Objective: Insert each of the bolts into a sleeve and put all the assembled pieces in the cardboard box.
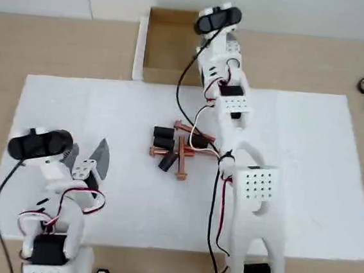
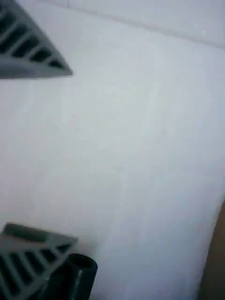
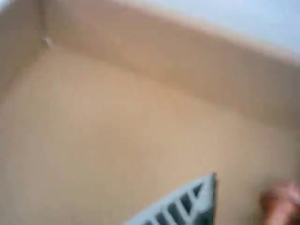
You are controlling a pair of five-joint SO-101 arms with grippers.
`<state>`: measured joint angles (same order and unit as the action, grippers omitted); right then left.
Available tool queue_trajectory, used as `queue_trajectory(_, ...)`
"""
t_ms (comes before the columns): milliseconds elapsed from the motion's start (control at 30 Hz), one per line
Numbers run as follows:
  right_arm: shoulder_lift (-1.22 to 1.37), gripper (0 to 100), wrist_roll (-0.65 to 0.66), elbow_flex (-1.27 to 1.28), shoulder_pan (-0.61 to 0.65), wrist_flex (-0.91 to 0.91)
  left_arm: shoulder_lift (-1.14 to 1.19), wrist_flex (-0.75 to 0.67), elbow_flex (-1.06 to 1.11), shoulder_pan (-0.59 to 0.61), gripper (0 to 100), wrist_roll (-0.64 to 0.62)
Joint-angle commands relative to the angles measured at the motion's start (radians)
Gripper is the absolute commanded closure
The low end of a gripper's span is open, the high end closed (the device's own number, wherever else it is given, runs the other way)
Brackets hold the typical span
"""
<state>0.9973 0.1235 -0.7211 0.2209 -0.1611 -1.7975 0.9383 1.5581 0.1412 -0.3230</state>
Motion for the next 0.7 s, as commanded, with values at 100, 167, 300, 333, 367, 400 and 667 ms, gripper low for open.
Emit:
queue_trajectory(100,-0.325,87.6,0.005,-0.058,-0.044,-0.292,-0.011,0.000,-0.013,0.000,79,0.000)
queue_trajectory(167,-0.400,87.6,0.005,-0.058,-0.048,-0.409,-0.011,0.000,-0.019,0.000,79,0.000)
queue_trajectory(300,-0.588,87.6,0.003,-0.058,-0.044,-0.693,-0.011,0.000,-0.019,0.000,79,0.000)
queue_trajectory(333,-0.633,87.6,0.003,-0.058,-0.044,-0.760,-0.011,0.000,-0.019,0.000,79,0.000)
queue_trajectory(367,-0.679,87.6,0.003,-0.058,-0.042,-0.826,-0.011,0.000,-0.019,0.000,79,0.000)
queue_trajectory(400,-0.720,87.6,0.003,-0.058,-0.042,-0.886,-0.011,0.000,-0.019,0.000,79,0.000)
queue_trajectory(667,-0.990,87.6,0.003,-0.058,-0.042,-1.313,-0.011,-0.003,0.025,-0.002,79,0.000)
